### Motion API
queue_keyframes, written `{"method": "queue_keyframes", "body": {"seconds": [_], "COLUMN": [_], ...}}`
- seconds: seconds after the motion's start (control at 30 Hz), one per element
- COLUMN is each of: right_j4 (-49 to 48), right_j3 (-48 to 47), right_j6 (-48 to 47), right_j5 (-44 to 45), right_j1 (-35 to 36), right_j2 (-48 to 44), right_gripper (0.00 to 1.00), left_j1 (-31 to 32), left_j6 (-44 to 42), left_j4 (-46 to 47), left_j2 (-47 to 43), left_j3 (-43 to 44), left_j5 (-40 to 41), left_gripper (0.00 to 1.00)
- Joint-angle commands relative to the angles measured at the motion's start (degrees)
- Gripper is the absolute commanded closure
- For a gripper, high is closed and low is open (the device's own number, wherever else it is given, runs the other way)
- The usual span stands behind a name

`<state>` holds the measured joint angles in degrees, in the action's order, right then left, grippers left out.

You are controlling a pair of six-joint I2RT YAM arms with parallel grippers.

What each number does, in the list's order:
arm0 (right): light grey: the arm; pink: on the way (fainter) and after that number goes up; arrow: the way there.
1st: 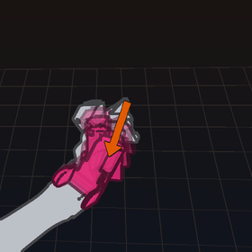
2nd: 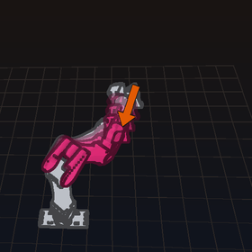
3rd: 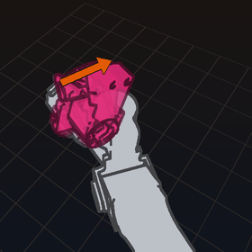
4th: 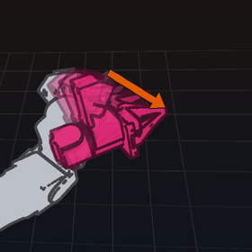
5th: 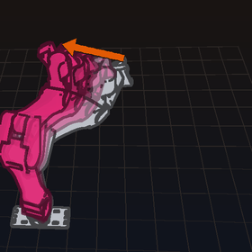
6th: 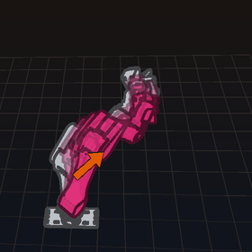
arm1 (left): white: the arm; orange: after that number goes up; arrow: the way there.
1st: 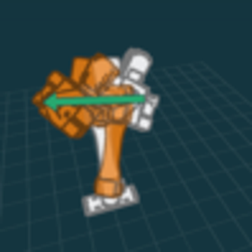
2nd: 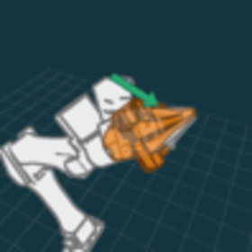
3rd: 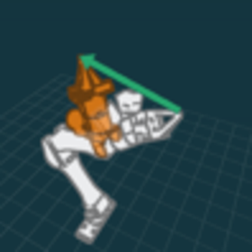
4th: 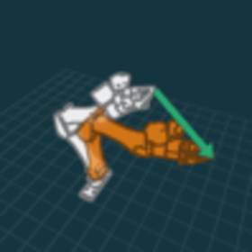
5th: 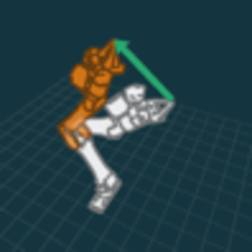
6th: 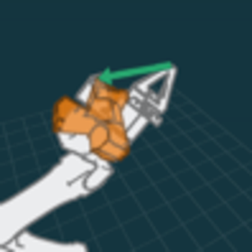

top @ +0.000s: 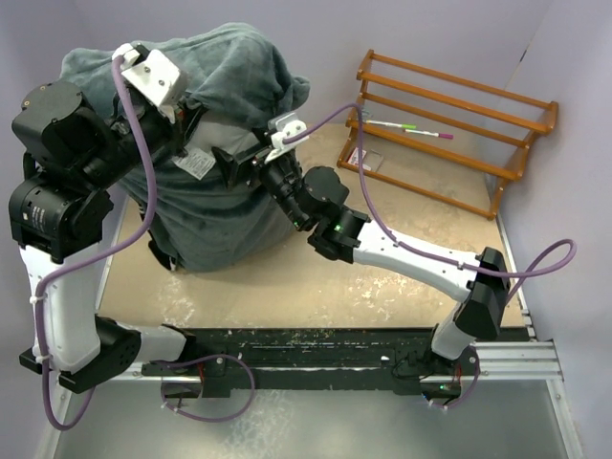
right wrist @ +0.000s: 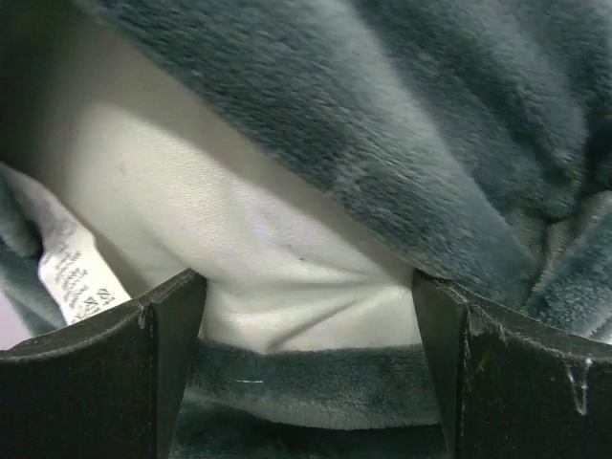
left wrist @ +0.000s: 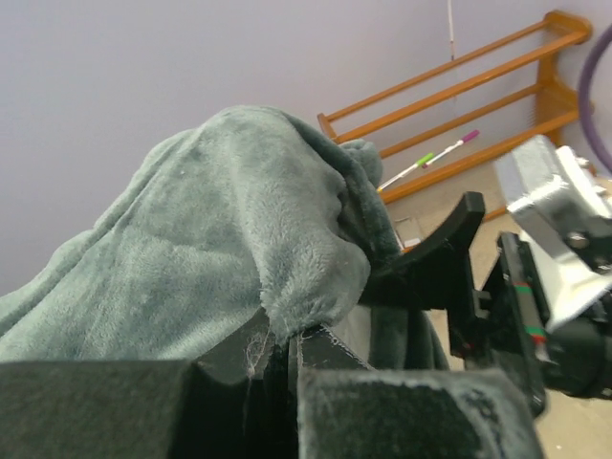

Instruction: Remove the pillowcase from the pillow

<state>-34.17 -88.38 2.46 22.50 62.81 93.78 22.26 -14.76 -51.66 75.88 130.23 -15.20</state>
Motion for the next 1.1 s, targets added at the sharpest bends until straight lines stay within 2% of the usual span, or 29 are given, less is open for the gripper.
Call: {"method": "queue_keyframes", "body": {"seconds": [0.0, 0.1, 0.23, 0.43, 0.5, 0.57, 0.67, 0.8, 0.87, 0.9, 0.93, 0.97, 1.0, 1.07], "right_j4": [-3.6, -4.2, -4.5, -7.0, -10.1, -11.8, -14.4, -13.8, -11.6, -10.4, -9.1, -7.8, -6.4, -4.5], "right_j3": [0.4, 1.8, 2.7, -0.1, -1.1, -3.2, -6.2, -9.5, -11.1, -11.9, -12.9, -14.1, -15.4, -17.5], "right_j6": [-1.9, -0.7, 5.2, 7.7, 8.2, 10.3, 12.3, 14.1, 10.9, 8.6, 6.6, 5.2, 3.9, 1.4], "right_j5": [6.1, 5.4, 0.0, -17.1, -24.3, -29.0, -30.3, -29.7, -27.1, -25.3, -23.9, -22.8, -21.6, -19.2], "right_j1": [-2.0, -3.2, -7.1, -10.1, -10.1, -10.1, -10.0, -9.0, -6.8, -5.3, -3.9, -2.4, -1.0, 1.6], "right_j2": [-1.5, -1.9, -2.6, 0.0, 1.7, 3.7, 6.4, 8.6, 8.8, 9.0, 9.3, 9.7, 10.3, 11.3], "right_gripper": [0.09, 0.08, 0.06, 0.04, 0.08, 0.17, 0.35, 0.73, 1.00, 1.00, 1.00, 1.00, 1.00, 1.00], "left_j1": [0.2, 0.2, 0.1, 0.1, 0.1, 0.1, 0.1, 0.2, 0.1, 0.1, 0.1, 0.1, 0.2, 0.2], "left_j6": [3.3, 3.5, 3.7, 3.2, 3.0, 2.7, 2.1, 1.2, 0.6, 0.0, -1.1, -2.6, -4.3, -8.3], "left_j4": [0.5, -0.6, -1.7, -3.1, -3.2, -3.4, -3.8, -4.5, -4.2, -3.8, -3.1, -1.9, -0.6, 2.4], "left_j2": [-1.1, -1.0, -0.9, -0.9, -0.8, -0.7, -0.8, -1.0, -1.3, -1.6, -2.0, -2.6, -3.6, -5.9], "left_j3": [3.7, 4.5, 4.9, 5.4, 5.4, 5.4, 5.4, 6.5, 6.7, 6.4, 5.4, 3.6, 1.4, -3.7], "left_j5": [-4.9, -6.0, -7.9, -9.5, -9.6, -9.7, -9.7, -9.5, -8.5, -7.7, -7.1, -6.5, -5.6, -4.0], "left_gripper": [1.00, 1.00, 1.00, 1.00, 1.00, 1.00, 1.00, 1.00, 1.00, 0.99, 0.88, 0.69, 0.58, 0.51]}}
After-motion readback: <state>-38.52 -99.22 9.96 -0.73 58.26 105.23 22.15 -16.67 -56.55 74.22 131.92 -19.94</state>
